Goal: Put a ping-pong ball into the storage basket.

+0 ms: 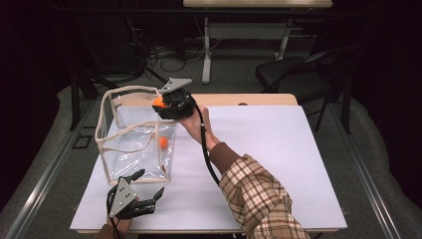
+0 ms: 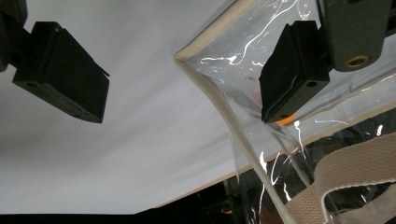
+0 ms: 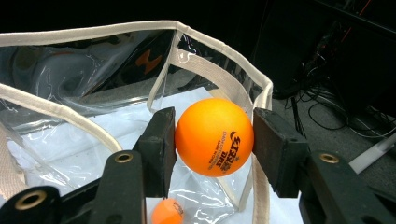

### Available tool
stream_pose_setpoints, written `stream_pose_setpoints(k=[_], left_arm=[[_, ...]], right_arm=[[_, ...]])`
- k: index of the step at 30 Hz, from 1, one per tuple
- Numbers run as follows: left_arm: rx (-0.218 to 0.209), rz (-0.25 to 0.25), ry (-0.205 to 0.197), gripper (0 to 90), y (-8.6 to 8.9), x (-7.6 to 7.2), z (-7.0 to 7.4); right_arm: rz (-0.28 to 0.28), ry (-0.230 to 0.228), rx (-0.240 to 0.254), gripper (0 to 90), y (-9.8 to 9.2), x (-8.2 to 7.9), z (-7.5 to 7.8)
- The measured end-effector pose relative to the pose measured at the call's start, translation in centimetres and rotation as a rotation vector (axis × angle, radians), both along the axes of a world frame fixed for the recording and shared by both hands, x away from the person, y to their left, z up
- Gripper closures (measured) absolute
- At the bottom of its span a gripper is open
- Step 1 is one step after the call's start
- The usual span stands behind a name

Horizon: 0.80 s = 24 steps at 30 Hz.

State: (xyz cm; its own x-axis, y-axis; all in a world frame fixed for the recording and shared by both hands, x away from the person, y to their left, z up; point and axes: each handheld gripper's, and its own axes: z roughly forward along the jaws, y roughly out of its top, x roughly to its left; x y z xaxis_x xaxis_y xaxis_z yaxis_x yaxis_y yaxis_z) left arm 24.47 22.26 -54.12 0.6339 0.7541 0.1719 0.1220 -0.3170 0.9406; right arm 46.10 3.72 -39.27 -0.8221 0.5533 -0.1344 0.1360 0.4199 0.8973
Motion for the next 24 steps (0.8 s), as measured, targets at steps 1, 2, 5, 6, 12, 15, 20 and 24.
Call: stream_pose_setpoints(k=[1, 2, 5, 6, 12, 15, 20, 24], left_arm=[[-0.003, 0.000, 0.001, 15.8, 0.0, 0.0, 0.0], [-0.004, 0.000, 0.000, 15.8, 0.0, 0.0, 0.0], [-0.003, 0.000, 0.000, 15.8, 0.0, 0.0, 0.0], [-0.004, 0.000, -0.001, 15.8, 0.0, 0.0, 0.0], [-0.003, 0.001, -0.001, 15.8, 0.0, 0.0, 0.0], [-0.003, 0.001, -0.001, 15.9, 0.0, 0.0, 0.0], [-0.003, 0.002, -0.001, 15.8, 0.0, 0.0, 0.0], [-0.005, 0.001, -0.004, 15.8, 0.1, 0.0, 0.0]], right_arm=[[-0.001, 0.001, -0.001, 50.5, 0.1, 0.0, 0.0], [0.000, 0.001, -0.003, 50.6, 0.2, 0.0, 0.0], [0.003, 0.004, -0.006, 50.5, 0.4, 0.0, -0.1], [0.004, -0.001, -0.008, 50.5, 0.5, 0.0, -0.1], [0.005, 0.006, -0.010, 50.5, 0.7, 0.1, -0.1], [0.007, 0.011, -0.006, 50.5, 0.9, 0.2, -0.2], [0.013, 0.019, -0.015, 50.5, 1.5, 0.2, -0.4], [0.014, 0.023, -0.018, 50.5, 1.9, 0.2, -0.6]])
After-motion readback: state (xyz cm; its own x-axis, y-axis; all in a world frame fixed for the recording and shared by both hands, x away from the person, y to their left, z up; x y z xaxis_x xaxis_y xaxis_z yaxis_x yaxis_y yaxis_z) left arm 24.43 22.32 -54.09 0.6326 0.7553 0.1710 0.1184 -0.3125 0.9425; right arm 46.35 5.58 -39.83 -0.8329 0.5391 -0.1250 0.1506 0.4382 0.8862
